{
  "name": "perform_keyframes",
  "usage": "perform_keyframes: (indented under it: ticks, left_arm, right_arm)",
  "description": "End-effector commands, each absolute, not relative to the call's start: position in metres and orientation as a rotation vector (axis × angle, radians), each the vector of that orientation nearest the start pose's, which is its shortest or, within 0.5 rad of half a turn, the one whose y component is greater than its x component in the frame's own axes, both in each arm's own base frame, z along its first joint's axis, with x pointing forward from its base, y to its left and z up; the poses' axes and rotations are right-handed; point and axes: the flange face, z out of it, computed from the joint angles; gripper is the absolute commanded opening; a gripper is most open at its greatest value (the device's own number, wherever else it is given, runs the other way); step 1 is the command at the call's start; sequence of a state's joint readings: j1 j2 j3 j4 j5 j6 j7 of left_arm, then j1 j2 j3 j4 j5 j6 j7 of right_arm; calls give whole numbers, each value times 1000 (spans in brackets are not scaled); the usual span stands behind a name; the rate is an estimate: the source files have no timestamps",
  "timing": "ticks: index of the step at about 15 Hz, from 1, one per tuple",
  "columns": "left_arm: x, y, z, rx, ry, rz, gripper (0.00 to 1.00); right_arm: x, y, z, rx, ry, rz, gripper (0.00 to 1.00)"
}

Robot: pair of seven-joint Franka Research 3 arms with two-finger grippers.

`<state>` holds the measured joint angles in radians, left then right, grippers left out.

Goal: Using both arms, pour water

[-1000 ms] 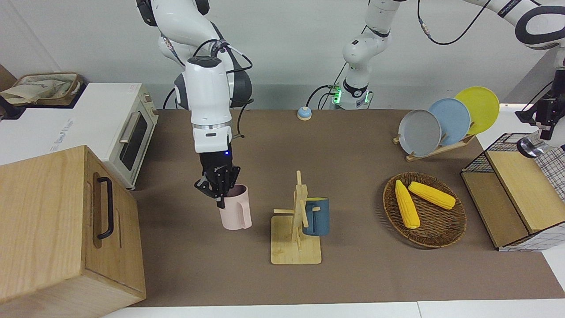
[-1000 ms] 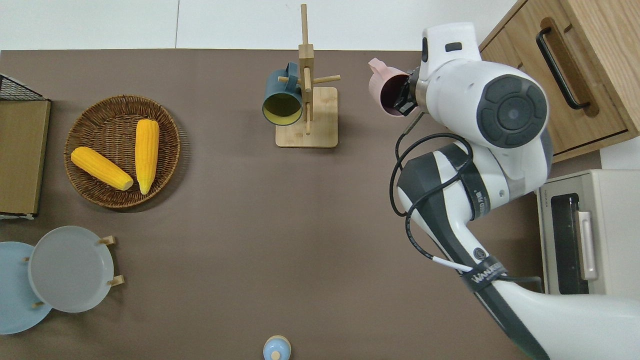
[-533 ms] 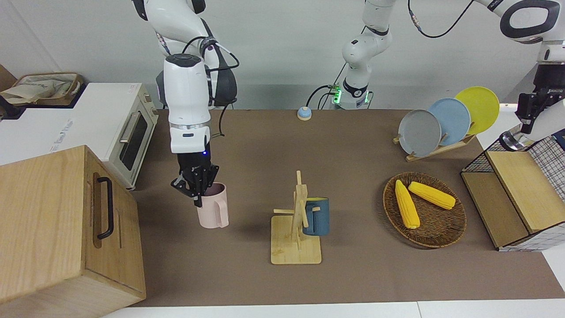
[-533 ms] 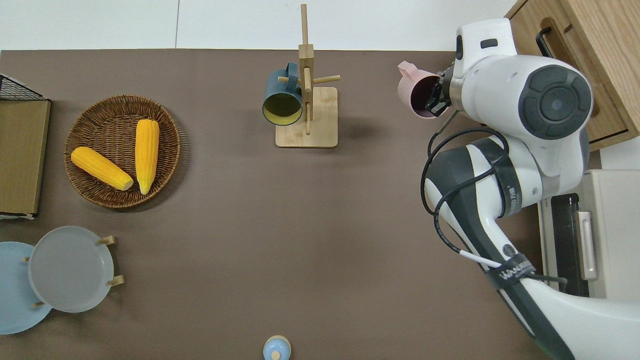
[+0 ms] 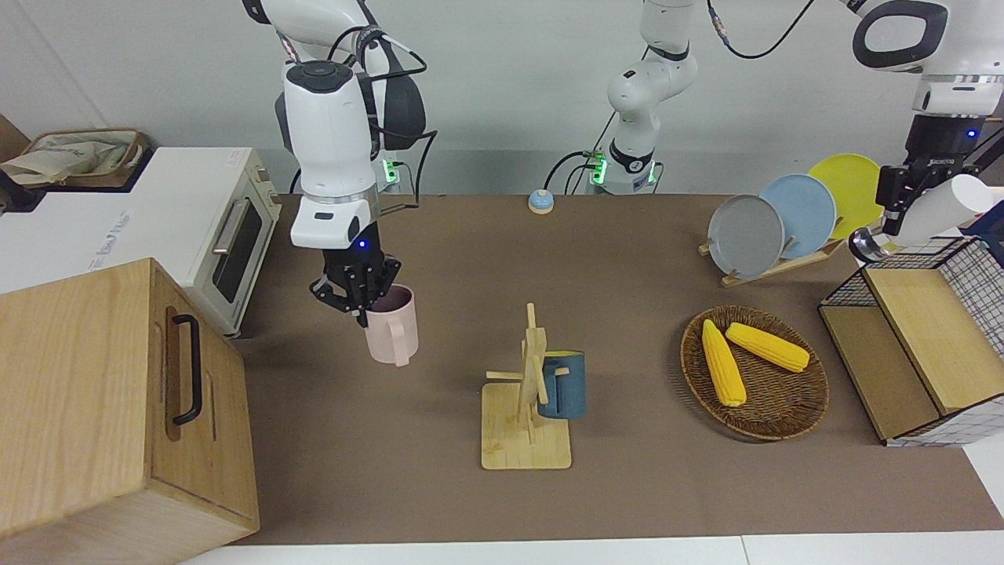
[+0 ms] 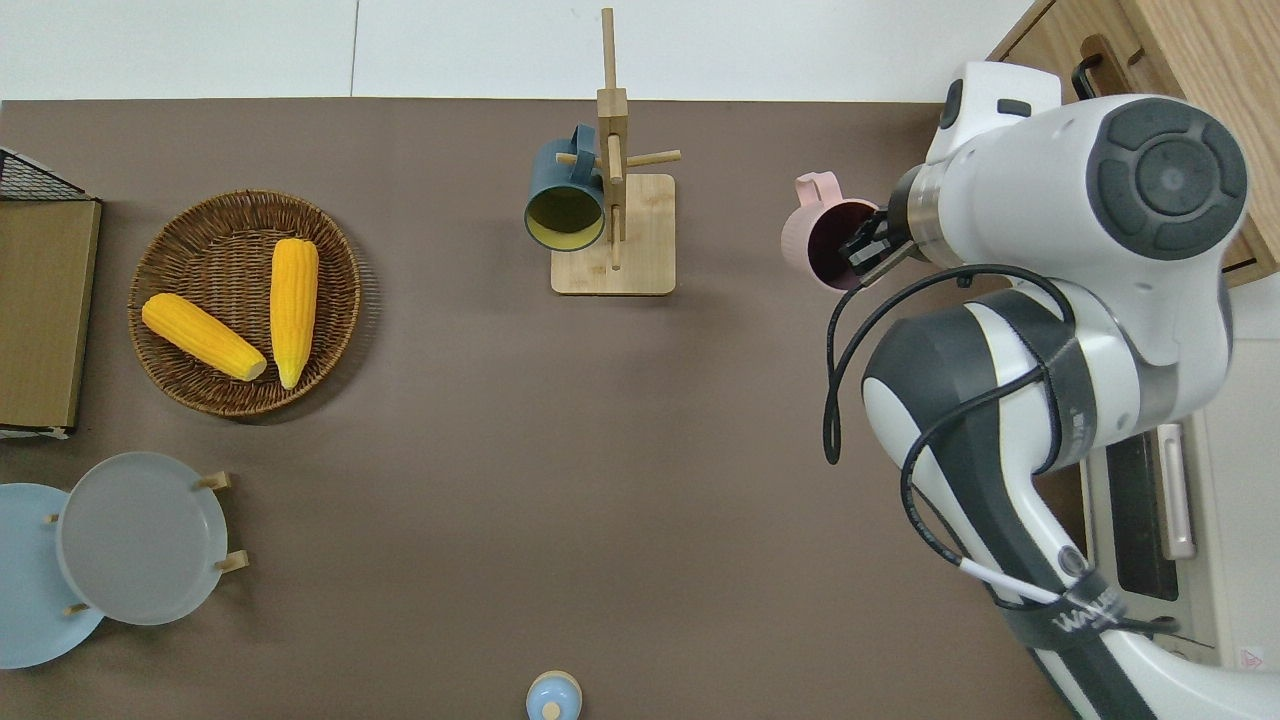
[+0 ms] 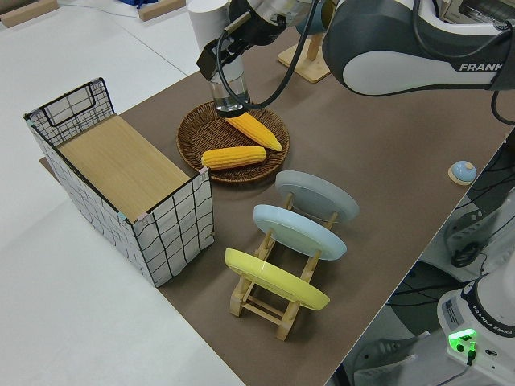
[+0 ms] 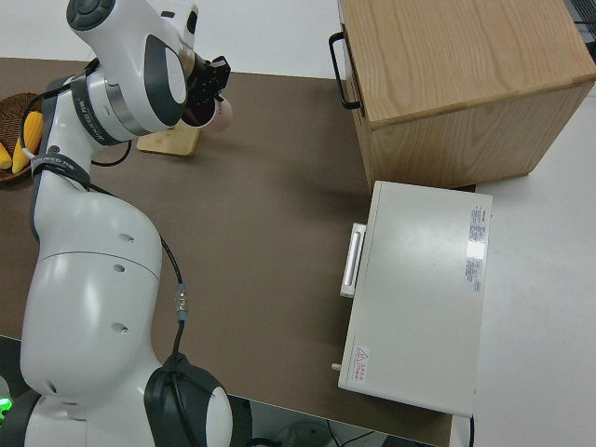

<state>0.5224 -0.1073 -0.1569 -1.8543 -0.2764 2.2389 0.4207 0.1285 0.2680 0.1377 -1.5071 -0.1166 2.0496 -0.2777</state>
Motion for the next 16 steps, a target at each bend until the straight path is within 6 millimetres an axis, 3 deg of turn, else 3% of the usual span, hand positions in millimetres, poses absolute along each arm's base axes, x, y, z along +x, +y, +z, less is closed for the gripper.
perform_keyframes:
  ticks: [1,7,9,16]
  left_arm:
    - [514,162,621,-3012,-112,-866,0]
    - [487,112,612,-3018,-120,-828,0]
    - [475,101,608,-3013,-108,-813,0]
    - [457,51,582,-3022,-94,-740,0]
  right_arm:
    - [632,177,549,-3020,-576,-322,0]
    - [604,236,556,-2998,-357,-238,0]
    - [599,246,558,-2961,-261,-201,0]
    - [570,310,563,-2855,-63,-109,0]
